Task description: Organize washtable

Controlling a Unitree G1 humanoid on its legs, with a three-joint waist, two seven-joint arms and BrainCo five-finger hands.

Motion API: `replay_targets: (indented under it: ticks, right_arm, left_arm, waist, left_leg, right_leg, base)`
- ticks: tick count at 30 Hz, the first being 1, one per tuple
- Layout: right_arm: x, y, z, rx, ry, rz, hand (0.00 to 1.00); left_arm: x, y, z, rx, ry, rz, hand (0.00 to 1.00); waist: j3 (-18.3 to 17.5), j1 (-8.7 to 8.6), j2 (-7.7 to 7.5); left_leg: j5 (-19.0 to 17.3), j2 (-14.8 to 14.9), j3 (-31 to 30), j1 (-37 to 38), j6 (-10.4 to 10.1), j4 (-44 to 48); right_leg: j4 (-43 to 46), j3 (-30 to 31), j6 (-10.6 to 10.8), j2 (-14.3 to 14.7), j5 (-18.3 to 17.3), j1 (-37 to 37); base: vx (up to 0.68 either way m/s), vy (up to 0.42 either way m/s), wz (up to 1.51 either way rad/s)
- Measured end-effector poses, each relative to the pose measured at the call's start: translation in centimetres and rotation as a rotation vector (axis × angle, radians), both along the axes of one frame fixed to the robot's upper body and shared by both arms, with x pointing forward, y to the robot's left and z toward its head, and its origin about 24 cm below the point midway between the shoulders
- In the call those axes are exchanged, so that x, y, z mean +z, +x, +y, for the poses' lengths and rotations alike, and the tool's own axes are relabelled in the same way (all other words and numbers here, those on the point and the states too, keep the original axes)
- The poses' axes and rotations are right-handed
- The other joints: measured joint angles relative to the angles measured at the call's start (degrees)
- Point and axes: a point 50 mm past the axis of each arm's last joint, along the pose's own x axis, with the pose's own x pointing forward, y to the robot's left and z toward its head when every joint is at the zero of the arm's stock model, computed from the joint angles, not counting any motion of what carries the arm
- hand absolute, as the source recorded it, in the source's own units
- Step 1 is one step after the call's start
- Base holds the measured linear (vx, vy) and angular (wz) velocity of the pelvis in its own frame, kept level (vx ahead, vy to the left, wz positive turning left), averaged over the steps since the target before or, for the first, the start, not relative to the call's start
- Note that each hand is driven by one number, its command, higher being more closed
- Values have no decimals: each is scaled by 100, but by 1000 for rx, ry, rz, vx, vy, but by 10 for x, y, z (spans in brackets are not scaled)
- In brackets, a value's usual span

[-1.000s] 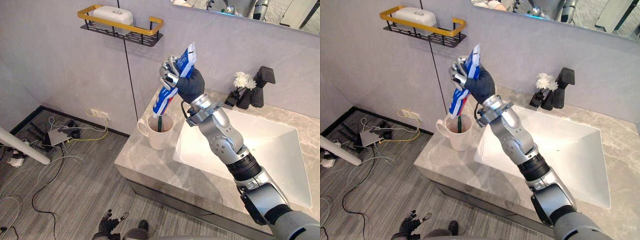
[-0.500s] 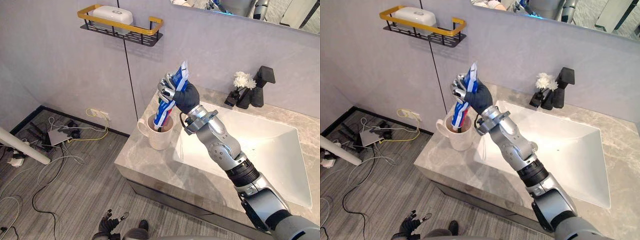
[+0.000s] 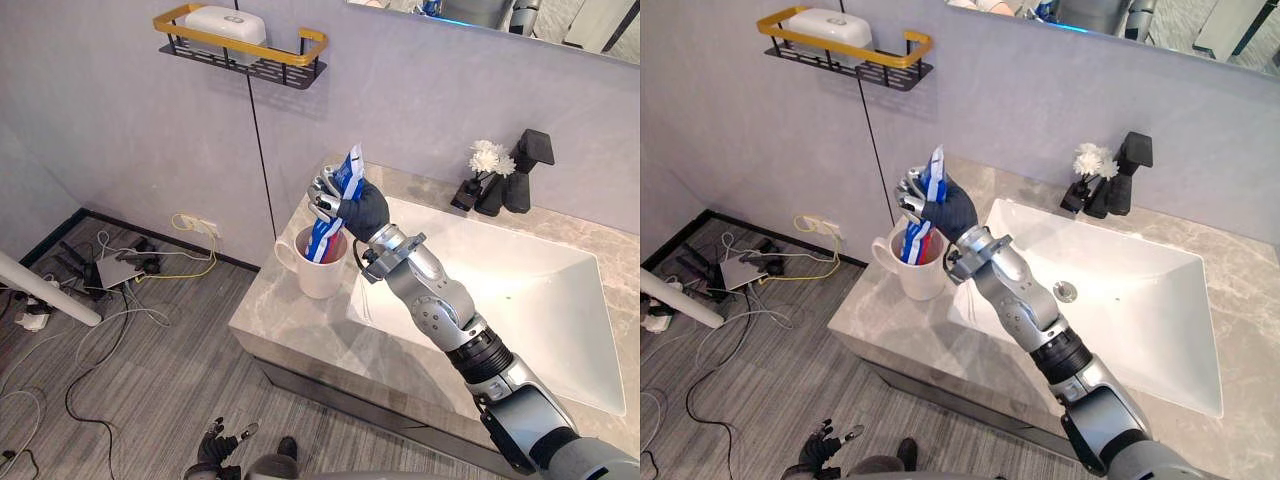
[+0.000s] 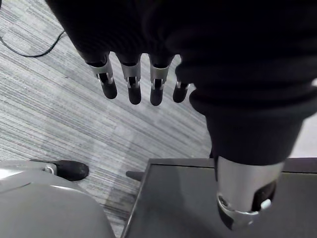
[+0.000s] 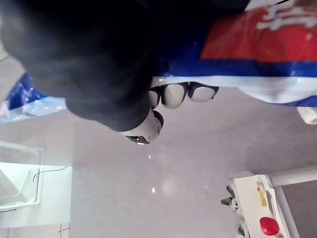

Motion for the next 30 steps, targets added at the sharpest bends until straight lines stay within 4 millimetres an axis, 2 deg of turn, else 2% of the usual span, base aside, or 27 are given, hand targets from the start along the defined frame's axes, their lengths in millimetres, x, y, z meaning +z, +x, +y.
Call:
replay_targets:
  ticks: [1, 14, 30]
  right_arm:
    - [0, 0, 0, -1, -4, -1, 0]
    - [-8, -1, -2, -14, -11, 20, 0]
    - [-4, -3, 1, -8, 14, 8, 0]
  left_arm:
    - [0, 0, 0, 0, 0, 0, 0]
    - [0, 0, 0, 0, 0, 0, 0]
    - [0, 0, 0, 2, -1, 7, 0]
  waist:
    - [0, 0, 1]
    - [1, -3, 1]
    - [3, -13, 5]
  left_leg:
    - [0, 0, 0, 0, 0, -1]
    - [0, 0, 1, 1, 0, 2]
    - [0, -2, 0, 1, 0, 2]
  right_leg:
    - [0, 0, 0, 0, 0, -1]
    - [1, 2, 0, 0, 0, -1]
    - [0, 1, 0, -2, 0, -1]
  base:
    - [0, 0, 0]
    - [0, 0, 0]
    - [0, 0, 0]
